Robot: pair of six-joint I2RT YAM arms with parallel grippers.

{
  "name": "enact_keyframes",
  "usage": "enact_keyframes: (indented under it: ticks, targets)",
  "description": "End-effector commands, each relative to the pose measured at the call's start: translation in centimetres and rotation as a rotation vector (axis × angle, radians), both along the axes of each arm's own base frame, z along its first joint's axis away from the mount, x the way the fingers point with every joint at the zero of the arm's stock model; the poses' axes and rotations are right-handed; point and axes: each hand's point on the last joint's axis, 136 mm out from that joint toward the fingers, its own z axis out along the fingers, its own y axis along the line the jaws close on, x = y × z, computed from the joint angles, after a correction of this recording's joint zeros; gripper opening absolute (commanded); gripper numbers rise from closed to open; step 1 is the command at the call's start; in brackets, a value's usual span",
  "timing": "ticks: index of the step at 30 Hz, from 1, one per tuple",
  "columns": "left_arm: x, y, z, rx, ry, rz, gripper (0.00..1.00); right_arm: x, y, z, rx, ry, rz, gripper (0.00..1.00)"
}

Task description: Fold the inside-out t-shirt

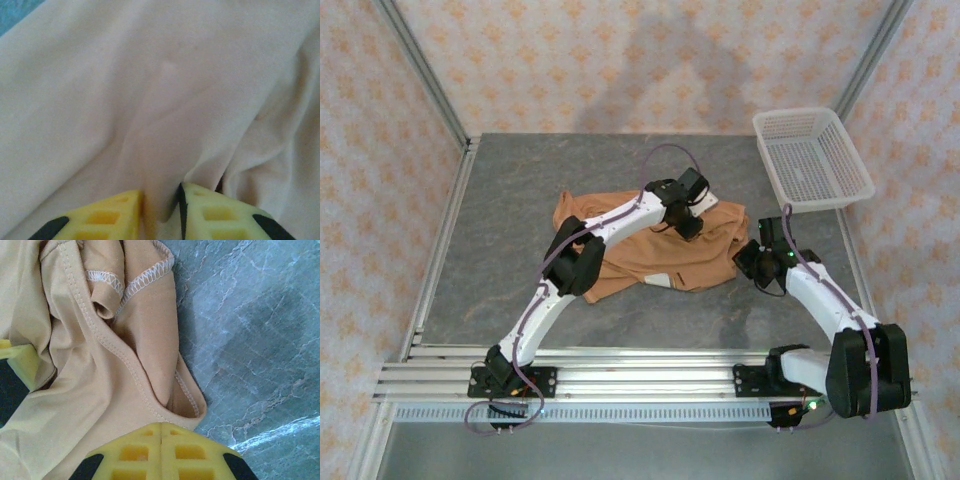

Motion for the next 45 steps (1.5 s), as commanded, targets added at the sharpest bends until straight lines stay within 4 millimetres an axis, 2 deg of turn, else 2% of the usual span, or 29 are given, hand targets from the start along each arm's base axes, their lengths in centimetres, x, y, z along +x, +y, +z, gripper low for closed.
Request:
enact_keyframes:
  ticks: [1, 2, 4, 8, 11, 15, 18, 20, 21, 24, 26, 28, 31, 33, 38, 42, 45]
  targets:
    - [0.4, -0.4, 1.1, -0.014, -0.018, -0.013, 0.05, 0.6, 0.3, 1.1, 0.014, -0.019, 0.012, 0.00]
    - [0.4, -0.3, 1.3, -0.014, -0.016, -0.010, 0.00, 0.6, 0.3, 1.2, 0.016, -0.022, 0.013, 0.00]
    - [0.6, -0.1, 2.2, -0.024, -0.008, 0.009, 0.00, 0.8, 0.5, 1.3, 0.025, -0.028, 0.013, 0.00]
    - [1.1, 0.6, 6.3, -0.089, -0.014, 0.076, 0.00, 2.2, 2.5, 1.8, 0.080, -0.055, 0.047, 0.00]
    - [0.9, 0.9, 10.2, -0.149, -0.025, 0.109, 0.00, 4.2, 4.9, 2.3, 0.117, -0.099, 0.070, 0.00]
    - [-0.1, 1.4, 14.5, -0.224, -0.022, 0.137, 0.00, 8.2, 7.4, 2.2, 0.198, -0.161, 0.043, 0.00]
    - [-0.6, 2.2, 16.6, -0.263, -0.004, 0.162, 0.00, 10.2, 6.4, -0.4, 0.151, -0.132, -0.042, 0.00]
    - [-1.1, 2.8, 17.5, -0.289, 0.022, 0.179, 0.00, 10.2, 5.1, -3.0, 0.094, -0.055, -0.088, 0.00]
    - [-1.2, 3.0, 17.8, -0.302, 0.035, 0.186, 0.00, 10.3, 4.9, -3.7, 0.089, -0.036, -0.095, 0.00]
    - [-2.1, 3.3, 18.1, -0.362, 0.096, 0.184, 0.00, 9.0, 3.5, -6.2, 0.026, 0.056, -0.116, 0.00]
    - [-2.5, 3.4, 18.0, -0.389, 0.127, 0.181, 0.00, 8.1, 2.2, -6.5, -0.035, 0.086, -0.124, 0.00]
    - [-2.8, 3.4, 17.7, -0.406, 0.150, 0.177, 0.00, 7.5, 0.9, -6.1, -0.089, 0.098, -0.130, 0.00]
    - [-2.8, 3.3, 17.1, -0.434, 0.190, 0.181, 0.00, 7.0, -0.2, -4.0, -0.138, 0.070, -0.114, 0.00]
    - [-2.7, 3.0, 16.4, -0.448, 0.221, 0.193, 0.00, 7.2, 0.7, -2.2, -0.108, 0.019, -0.075, 0.00]
    - [-1.8, 1.9, 15.3, -0.498, 0.288, 0.255, 0.00, 7.2, 5.9, 3.6, 0.074, -0.187, 0.064, 0.01]
    - [-1.0, 2.1, 14.3, -0.475, 0.297, 0.322, 0.00, 6.5, 8.5, 5.4, 0.154, -0.266, 0.101, 0.21]
    - [-0.8, 2.2, 13.5, -0.464, 0.323, 0.348, 0.00, 6.7, 9.5, 5.7, 0.139, -0.287, 0.129, 0.36]
